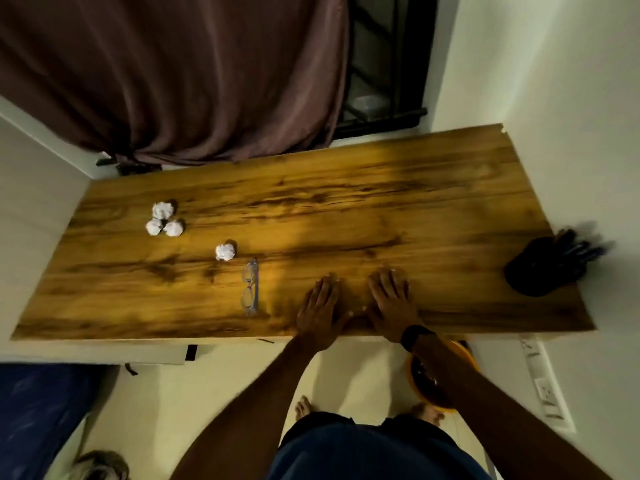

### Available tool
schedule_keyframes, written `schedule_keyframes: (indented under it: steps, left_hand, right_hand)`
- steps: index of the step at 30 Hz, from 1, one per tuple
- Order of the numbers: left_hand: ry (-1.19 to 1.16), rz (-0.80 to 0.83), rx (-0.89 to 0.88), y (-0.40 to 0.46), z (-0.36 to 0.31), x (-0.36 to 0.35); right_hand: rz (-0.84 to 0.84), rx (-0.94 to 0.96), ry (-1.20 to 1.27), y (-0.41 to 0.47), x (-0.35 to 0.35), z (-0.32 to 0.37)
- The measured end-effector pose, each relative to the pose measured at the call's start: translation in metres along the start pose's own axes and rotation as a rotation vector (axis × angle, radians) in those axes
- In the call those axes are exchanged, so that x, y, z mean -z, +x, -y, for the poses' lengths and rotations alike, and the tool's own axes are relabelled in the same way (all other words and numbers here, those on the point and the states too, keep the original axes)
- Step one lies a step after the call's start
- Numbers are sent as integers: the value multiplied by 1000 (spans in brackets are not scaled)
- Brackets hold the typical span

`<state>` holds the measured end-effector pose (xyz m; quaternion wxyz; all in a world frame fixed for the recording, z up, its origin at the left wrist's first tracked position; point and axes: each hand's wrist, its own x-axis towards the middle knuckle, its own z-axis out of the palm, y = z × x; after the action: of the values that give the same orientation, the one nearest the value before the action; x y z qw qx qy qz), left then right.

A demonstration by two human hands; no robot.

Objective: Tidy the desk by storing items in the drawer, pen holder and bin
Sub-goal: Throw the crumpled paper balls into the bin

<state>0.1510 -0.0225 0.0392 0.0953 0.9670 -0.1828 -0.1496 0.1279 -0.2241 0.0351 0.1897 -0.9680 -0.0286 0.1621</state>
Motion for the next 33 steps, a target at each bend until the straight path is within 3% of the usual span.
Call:
schedule_keyframes:
  steps: [10,14,16,19,25,30,33]
  left_hand:
    - [-107,-111,-204,-55,122,-3]
    - [-176,-289,-262,-81,157,9]
    - [-178,-430,-239,-88,174,22]
    - [-239,-517,-75,-85,208,43]
    - [-321,-346,296,-86,281,48]
    - [-210,-206,273,-93,323,61]
    - [-193,-231,285,-90,342,83]
  right_hand:
    - [-57,-190,-17,33,-35,122]
    - [-69,-244,43,44,-38,168]
    - [-63,-240,94,50,-36,187]
    - [-102,-223,165,64,-33,218]
    - [-230,-22,163,112,-27,281]
    - [-150,124,146,177,-24,327]
    - [-49,103,63,206,-25,349]
